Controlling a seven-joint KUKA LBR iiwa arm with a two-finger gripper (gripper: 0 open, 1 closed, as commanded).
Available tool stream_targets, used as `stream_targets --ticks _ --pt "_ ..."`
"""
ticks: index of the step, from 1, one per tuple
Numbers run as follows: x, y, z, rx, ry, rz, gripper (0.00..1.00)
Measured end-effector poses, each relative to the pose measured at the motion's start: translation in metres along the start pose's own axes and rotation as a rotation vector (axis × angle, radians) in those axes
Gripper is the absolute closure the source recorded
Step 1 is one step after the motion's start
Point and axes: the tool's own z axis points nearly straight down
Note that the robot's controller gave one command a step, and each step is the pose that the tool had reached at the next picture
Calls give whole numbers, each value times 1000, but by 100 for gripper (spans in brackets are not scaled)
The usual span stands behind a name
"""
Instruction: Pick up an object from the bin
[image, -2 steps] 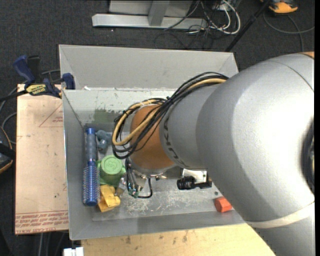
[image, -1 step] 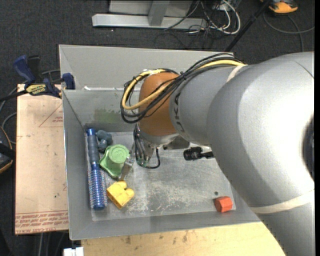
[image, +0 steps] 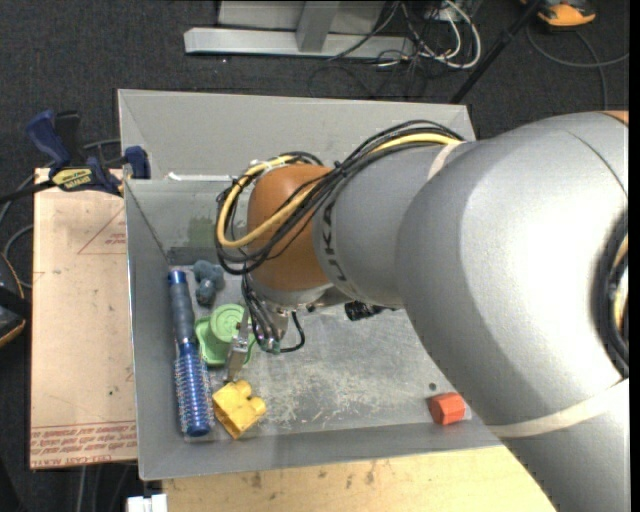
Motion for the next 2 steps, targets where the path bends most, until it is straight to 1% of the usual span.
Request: stream_targets --ticks 1,2 --pt "-1 0 -1 0 -4 -2 100" --pt "-9 -6 -124 -4 -3 24 100"
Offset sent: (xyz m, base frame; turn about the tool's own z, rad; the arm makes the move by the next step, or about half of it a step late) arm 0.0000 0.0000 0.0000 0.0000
